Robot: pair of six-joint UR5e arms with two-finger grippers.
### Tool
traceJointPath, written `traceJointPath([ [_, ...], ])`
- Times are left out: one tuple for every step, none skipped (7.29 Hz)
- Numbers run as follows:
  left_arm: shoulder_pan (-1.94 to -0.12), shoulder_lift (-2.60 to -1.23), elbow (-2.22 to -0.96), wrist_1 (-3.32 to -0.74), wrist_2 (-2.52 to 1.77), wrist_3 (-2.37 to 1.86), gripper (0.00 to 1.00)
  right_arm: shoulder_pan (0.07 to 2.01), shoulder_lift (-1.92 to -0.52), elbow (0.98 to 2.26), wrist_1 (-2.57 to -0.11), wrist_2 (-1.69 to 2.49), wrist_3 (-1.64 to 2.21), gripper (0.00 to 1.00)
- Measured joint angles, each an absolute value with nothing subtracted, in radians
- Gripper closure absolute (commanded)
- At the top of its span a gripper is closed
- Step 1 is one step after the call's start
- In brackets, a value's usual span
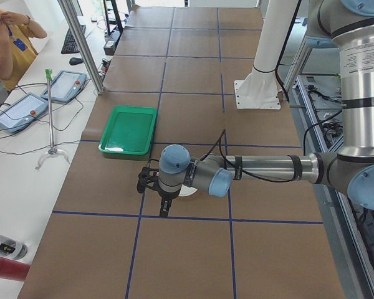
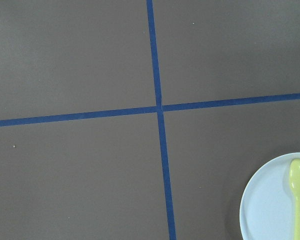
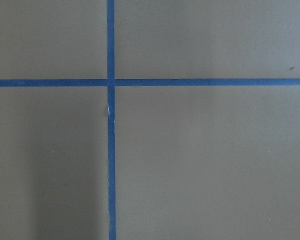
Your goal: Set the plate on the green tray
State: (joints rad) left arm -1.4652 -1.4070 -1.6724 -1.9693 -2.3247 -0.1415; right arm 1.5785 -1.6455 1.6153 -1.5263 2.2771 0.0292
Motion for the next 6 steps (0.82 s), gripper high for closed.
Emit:
traceJointPath([
  [-1.409, -1.404, -1.647, -2.041, -2.324, -0.146, 0.12, 1.578, -1.646, 1.615, -1.526, 2.277, 0.029, 0.00],
  [-1.363, -1.409, -1.609, -2.095, -2.326, -0.160, 0.12, 1.578, -1.646, 1.615, -1.526, 2.277, 0.029, 0.00],
  [-1.317, -1.424, -1.574, -2.122, -2.327, -0.200, 0.11, 1.578, -1.646, 1.615, -1.526, 2.277, 0.029, 0.00],
  [-1.261, -1.449, -1.552, -2.133, -2.328, -0.268, 0.11, 1.578, -1.645, 1.615, -1.526, 2.278, 0.029, 0.00],
  [-1.204, -1.473, -1.543, -2.138, -2.327, -0.335, 0.14, 1.578, -1.646, 1.615, -1.526, 2.278, 0.029, 0.00],
  [-1.158, -1.489, -1.532, -2.149, -2.326, -0.373, 0.14, 1.578, -1.646, 1.615, -1.526, 2.277, 0.029, 0.00],
])
